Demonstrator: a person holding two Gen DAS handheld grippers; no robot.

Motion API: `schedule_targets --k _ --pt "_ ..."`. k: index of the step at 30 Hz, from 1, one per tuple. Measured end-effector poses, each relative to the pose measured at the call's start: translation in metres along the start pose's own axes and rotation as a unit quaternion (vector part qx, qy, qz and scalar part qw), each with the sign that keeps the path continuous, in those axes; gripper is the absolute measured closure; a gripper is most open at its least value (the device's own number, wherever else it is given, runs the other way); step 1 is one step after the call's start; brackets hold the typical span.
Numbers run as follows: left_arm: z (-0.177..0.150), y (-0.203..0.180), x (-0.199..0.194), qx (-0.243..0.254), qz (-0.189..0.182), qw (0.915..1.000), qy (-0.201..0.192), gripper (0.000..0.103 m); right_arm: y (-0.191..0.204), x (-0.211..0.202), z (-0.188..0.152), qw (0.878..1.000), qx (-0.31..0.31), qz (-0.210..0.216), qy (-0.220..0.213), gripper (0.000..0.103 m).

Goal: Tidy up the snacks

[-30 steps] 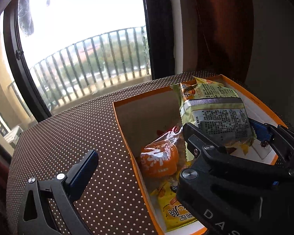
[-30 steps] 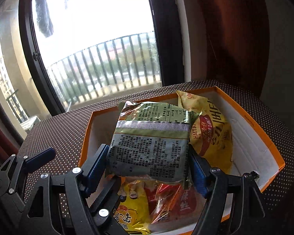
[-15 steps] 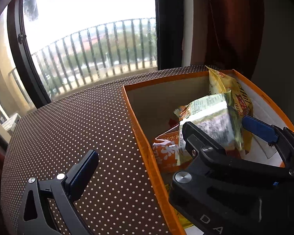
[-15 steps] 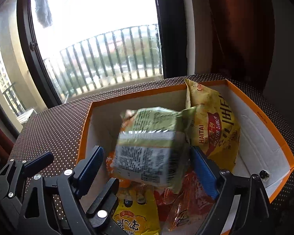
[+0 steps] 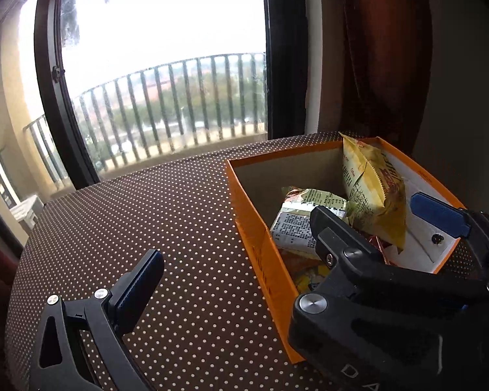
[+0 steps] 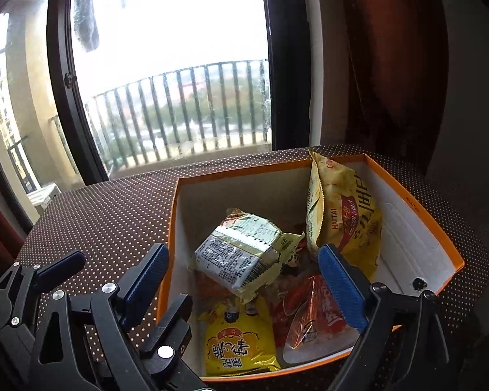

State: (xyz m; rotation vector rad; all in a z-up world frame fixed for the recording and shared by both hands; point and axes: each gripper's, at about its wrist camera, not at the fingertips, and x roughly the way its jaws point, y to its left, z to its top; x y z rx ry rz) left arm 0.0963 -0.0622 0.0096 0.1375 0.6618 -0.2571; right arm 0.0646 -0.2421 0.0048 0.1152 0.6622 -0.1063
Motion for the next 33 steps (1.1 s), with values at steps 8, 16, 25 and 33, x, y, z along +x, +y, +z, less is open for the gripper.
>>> schedule_targets --k 8,16,25,33 --pt "-0.005 0.02 -0.049 -0.023 0.022 0.9981 -0.052 0.001 0.012 -0.04 -0.001 0.999 -0.002 0.019 -0.034 0.009" --pt "-0.018 0.044 -0.085 -0.053 0.057 0.9933 -0.086 0.001 0.031 -0.071 -0.003 0.997 -0.013 0.047 -0.065 0.009" --pt "-0.046 0.061 -0.11 -0.076 0.094 0.9874 -0.102 0.0 0.045 -0.094 -0.018 0.994 -0.021 0.073 -0.084 0.009" --pt "-0.059 0.068 -0.122 -0.089 0.112 0.9836 -0.11 0.0 0.051 -0.103 -0.028 0.992 -0.023 0.091 -0.089 0.009"
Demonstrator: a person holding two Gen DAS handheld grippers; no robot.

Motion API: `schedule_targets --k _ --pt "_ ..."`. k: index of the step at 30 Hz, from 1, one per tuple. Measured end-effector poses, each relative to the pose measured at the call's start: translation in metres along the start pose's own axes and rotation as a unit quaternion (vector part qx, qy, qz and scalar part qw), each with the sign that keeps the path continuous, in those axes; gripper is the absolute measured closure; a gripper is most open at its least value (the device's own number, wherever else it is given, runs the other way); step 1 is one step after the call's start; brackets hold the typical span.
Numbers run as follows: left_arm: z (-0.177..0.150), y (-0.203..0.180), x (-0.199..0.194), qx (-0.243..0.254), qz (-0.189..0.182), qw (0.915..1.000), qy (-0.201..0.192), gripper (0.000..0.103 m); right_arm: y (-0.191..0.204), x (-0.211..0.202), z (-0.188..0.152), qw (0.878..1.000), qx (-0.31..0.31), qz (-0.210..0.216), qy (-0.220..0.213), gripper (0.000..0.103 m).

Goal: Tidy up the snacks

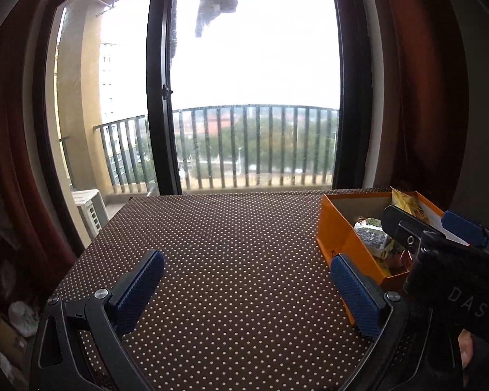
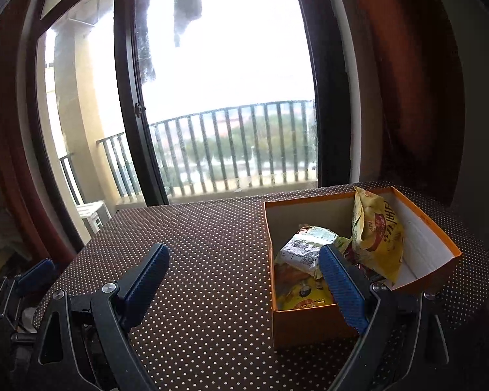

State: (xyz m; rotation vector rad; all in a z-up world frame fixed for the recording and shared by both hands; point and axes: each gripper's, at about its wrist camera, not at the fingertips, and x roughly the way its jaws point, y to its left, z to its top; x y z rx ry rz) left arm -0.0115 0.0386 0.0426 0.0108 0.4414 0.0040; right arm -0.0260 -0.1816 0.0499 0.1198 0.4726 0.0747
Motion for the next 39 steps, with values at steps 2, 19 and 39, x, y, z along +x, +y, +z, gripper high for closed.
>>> schedule_targets --k 2,19,39 --pt "-0.0009 -0.0002 -0.0022 -0.002 -0.002 1.0 -0.002 0.0 0.0013 -0.0011 -0.0012 1.0 -0.002 0.0 0.001 0.009" --pt "-0.0002 0.0032 -0.0028 -0.009 0.002 0.9999 -0.009 0.001 0.0013 -0.0044 -0.0008 1.0 -0.003 -0.005 -0.011 0.009" --pt "0.0002 0.0056 0.001 -0.017 -0.016 0.9997 -0.003 0.001 -0.001 -0.006 -0.0038 1.0 0.004 -0.012 -0.01 0.009"
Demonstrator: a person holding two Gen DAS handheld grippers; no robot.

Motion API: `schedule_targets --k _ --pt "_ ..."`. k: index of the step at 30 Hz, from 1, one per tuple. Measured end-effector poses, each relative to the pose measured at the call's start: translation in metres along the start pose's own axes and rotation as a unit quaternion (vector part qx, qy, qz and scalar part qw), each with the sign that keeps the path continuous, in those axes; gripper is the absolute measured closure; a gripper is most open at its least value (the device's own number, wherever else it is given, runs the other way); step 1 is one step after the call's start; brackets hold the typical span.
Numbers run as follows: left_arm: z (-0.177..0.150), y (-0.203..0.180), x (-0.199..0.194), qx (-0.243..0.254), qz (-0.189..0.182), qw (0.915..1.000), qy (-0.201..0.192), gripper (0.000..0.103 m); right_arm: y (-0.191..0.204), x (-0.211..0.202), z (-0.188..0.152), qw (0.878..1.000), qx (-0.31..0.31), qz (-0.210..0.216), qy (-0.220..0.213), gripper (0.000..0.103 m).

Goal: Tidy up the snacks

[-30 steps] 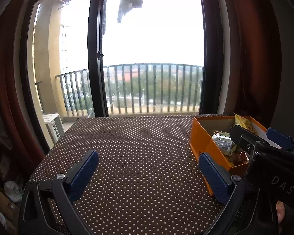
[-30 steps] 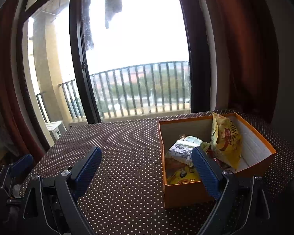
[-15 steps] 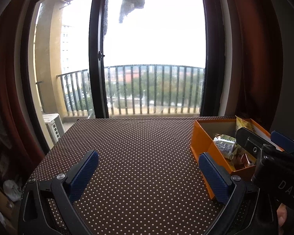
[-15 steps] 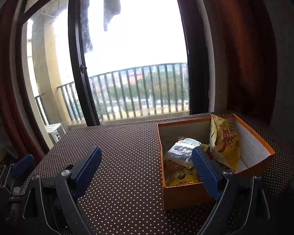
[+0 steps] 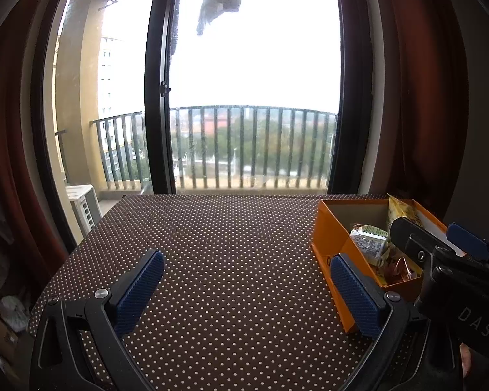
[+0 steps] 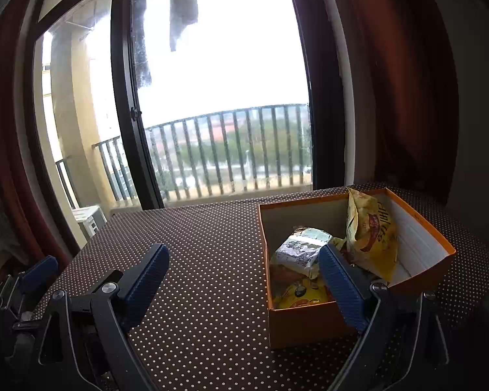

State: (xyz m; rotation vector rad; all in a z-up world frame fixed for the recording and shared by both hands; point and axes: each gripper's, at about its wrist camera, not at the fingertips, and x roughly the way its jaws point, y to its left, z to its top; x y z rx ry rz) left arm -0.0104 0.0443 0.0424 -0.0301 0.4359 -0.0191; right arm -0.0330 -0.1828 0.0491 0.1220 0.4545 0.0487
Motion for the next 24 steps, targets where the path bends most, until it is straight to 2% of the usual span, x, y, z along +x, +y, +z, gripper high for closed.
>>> schedule_targets --k 24 --pt "-0.0017 -0.0025 0.0036 0.004 -0.004 1.0 0.005 0.0 0.0011 0.0054 -0.0006 1.0 0.002 0.007 0.005 0.009"
